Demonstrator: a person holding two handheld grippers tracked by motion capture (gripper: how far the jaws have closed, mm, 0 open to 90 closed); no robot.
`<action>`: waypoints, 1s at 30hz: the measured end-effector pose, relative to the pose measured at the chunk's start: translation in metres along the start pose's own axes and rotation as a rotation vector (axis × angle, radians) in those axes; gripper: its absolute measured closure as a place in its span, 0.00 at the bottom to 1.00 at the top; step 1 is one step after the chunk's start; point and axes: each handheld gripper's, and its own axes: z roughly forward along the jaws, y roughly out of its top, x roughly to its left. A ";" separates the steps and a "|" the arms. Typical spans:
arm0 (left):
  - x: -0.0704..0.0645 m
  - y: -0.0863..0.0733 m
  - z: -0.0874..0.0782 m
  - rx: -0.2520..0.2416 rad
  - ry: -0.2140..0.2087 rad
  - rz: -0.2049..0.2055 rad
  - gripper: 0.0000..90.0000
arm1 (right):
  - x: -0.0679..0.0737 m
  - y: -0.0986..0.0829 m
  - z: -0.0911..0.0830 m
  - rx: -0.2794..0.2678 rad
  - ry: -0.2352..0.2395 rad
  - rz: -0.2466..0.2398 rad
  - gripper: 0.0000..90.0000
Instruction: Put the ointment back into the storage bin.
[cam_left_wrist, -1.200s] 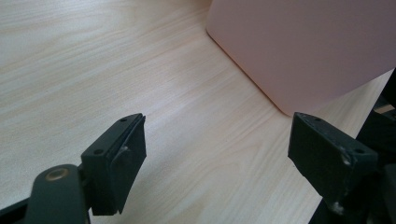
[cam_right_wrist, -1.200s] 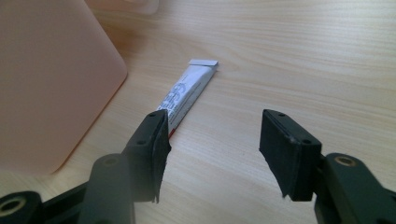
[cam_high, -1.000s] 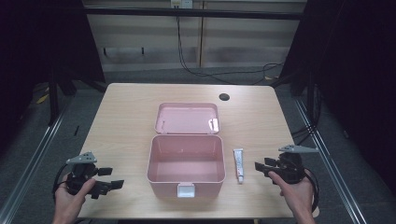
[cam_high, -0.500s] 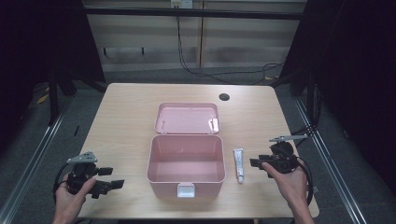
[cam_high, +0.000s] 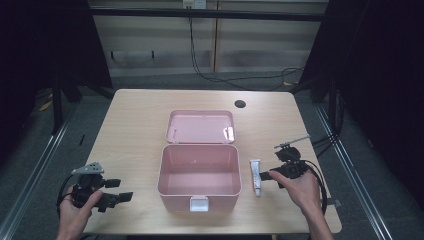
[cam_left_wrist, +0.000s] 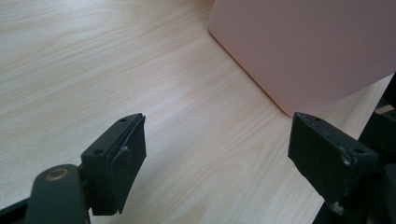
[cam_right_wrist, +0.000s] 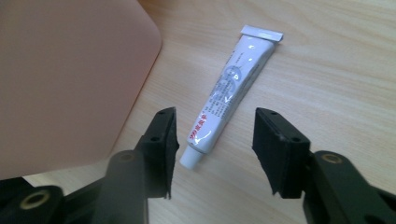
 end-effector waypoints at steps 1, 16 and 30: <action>0.000 0.000 0.000 0.001 0.000 0.001 0.21 | 0.001 0.002 0.000 0.009 0.001 0.001 0.57; 0.000 0.000 0.001 0.007 0.001 0.001 0.21 | 0.001 0.019 0.017 0.144 -0.010 0.008 0.61; 0.000 0.000 0.001 0.012 0.000 0.004 0.21 | 0.001 0.034 0.037 0.257 -0.036 0.030 0.65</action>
